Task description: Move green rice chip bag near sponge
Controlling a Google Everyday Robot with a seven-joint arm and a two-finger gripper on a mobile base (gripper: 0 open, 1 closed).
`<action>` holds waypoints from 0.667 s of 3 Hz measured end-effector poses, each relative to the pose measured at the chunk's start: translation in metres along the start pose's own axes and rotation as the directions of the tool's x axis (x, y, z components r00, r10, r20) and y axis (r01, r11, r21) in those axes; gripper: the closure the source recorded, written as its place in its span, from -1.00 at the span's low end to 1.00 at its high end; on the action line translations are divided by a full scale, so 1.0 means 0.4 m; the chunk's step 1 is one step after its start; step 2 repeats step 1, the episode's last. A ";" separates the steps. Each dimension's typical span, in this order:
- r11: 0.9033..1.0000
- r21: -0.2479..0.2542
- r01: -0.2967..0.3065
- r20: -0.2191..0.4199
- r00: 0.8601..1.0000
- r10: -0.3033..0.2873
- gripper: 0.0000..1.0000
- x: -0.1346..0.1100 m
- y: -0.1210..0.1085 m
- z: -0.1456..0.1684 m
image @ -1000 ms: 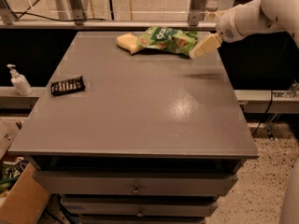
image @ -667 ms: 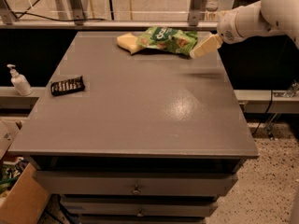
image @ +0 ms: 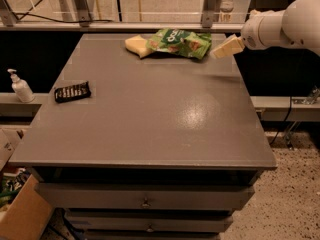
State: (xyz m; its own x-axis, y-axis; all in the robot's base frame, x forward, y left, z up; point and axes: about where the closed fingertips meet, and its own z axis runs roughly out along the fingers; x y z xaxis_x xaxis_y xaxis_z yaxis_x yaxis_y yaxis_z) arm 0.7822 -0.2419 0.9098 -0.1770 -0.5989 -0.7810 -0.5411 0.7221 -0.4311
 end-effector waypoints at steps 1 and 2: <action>1.000 0.000 0.000 0.000 1.000 0.000 -1.00 0.000 0.000 0.000; 1.000 0.000 0.000 0.000 1.000 0.000 -1.00 0.000 0.000 0.000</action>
Offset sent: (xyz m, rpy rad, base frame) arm 0.0000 0.0000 0.0000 0.0000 0.0000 0.0000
